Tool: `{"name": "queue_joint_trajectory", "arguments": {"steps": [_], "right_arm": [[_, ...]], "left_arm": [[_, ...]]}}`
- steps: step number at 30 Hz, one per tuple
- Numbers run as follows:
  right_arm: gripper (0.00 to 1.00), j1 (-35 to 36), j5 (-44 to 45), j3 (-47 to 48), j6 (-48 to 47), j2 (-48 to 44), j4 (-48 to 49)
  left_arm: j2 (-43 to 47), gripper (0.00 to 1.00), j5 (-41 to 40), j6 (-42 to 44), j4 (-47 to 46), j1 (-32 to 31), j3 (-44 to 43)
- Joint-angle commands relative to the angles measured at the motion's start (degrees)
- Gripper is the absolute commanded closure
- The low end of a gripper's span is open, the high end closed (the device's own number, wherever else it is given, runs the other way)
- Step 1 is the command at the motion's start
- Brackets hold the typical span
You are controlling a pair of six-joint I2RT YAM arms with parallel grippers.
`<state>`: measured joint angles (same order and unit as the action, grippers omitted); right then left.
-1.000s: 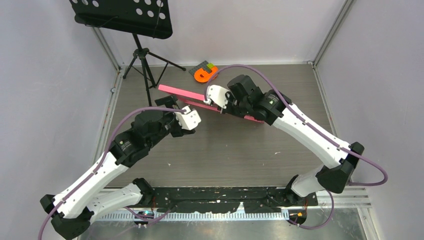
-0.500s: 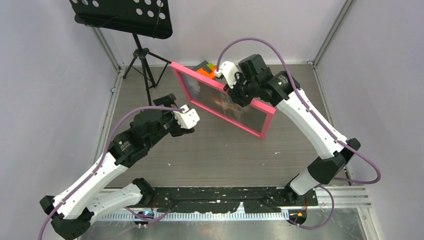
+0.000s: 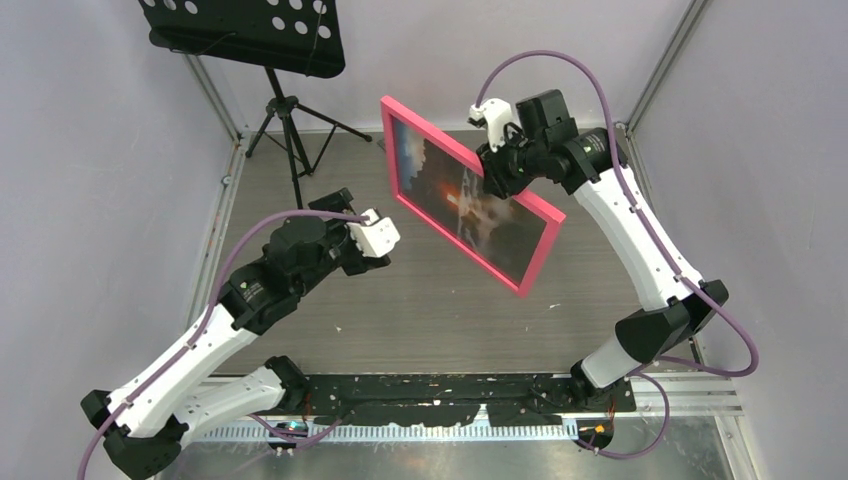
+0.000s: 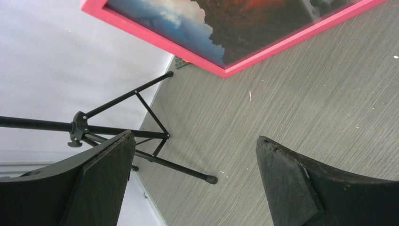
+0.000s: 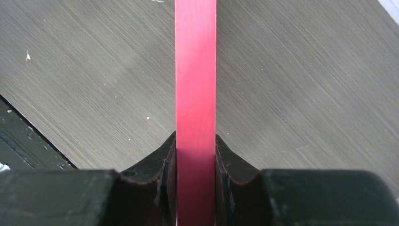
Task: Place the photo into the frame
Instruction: Turn over the photo frame at the center of the board.
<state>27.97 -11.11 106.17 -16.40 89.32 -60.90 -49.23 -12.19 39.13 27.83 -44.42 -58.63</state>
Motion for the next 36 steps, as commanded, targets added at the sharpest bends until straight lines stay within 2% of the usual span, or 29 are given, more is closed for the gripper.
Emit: {"name": "queue_joint_trajectory", "arguments": {"steps": [1,19,36], "right_arm": [[0.94,-2.3,-3.9,0.7,3.4,-1.5,5.7],[0.94,-11.0,-7.5,-3.1,5.9,-1.2,7.5],[0.94,-18.0,-10.9,3.6,4.0,5.6,2.6]], "left_arm": [[0.2,0.0,1.5,-2.0,-2.5,0.4,0.9],[1.4,0.0,4.8,-4.4,-2.7,0.4,3.7],[1.0,0.0,5.1,-4.9,-3.3,0.4,4.5]]}}
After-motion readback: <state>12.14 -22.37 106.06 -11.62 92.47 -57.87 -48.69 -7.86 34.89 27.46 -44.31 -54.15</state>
